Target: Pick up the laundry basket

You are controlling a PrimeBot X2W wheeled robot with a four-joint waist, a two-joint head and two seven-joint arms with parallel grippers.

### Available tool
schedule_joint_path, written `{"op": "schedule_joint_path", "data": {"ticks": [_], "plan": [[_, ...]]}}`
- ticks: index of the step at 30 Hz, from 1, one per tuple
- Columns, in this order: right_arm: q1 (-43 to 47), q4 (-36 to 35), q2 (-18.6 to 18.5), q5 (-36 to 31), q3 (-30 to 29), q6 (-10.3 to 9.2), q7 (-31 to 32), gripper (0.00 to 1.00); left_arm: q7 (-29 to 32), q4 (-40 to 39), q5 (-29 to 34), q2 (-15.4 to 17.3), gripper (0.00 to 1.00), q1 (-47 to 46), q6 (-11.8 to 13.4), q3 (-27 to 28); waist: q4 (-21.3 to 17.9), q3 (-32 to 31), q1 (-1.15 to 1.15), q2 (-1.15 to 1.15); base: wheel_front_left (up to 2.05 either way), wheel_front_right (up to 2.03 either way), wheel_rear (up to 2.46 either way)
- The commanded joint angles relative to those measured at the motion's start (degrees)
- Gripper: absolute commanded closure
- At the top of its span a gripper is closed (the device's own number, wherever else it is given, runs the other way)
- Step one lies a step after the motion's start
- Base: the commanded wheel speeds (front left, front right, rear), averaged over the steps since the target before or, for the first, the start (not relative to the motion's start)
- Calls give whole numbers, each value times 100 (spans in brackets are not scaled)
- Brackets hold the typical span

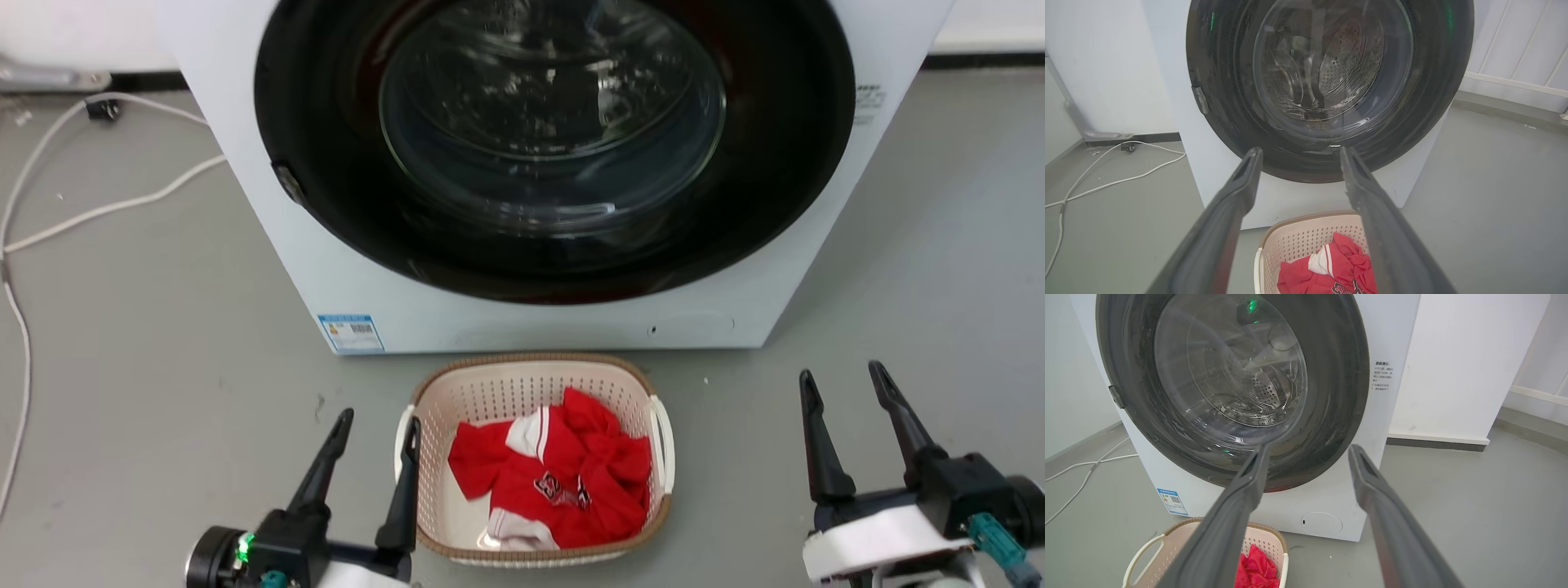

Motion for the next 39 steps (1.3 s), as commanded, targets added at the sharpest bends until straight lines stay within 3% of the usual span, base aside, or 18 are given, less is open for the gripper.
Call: {"op": "schedule_joint_path", "data": {"ticks": [1,7,8,11,16,23,30,39], "plan": [[-203,15,5,-23,41,-2,-13,0,-15,41,-55,-3,0,-184,-15,82,-56,420,0,0,0,0,0],[-687,138,4,-11,158,-3,-13,0,-15,221,-193,-2,0,-646,-66,342,-91,1216,0,0,0,0,0],[-997,338,5,-79,134,-3,-13,0,-15,459,-455,-3,0,-1040,-124,507,-69,1682,0,0,0,0,0],[-1360,625,5,-65,127,-3,-13,0,-15,834,-408,30,0,-1456,-200,559,-53,2106,0,0,0,0,0],[-2110,1431,4,-250,114,-3,132,0,-15,1949,-170,211,0,-2335,-225,504,-23,2722,0,0,0,0,0],[-3122,2533,4,-117,382,-3,860,0,211,3740,-411,533,0,-3693,-261,277,-38,3329,0,0,0,0,0],[-4092,3504,4,227,740,-3,1556,0,903,4747,-1184,971,0,-4794,-259,-554,-73,3875,0,0,0,0,0],[-5070,4727,1,657,1208,-3,2352,0,1958,5185,-2431,1377,0,-5540,-260,-1711,-33,4251,0,0,0,0,0]]}}
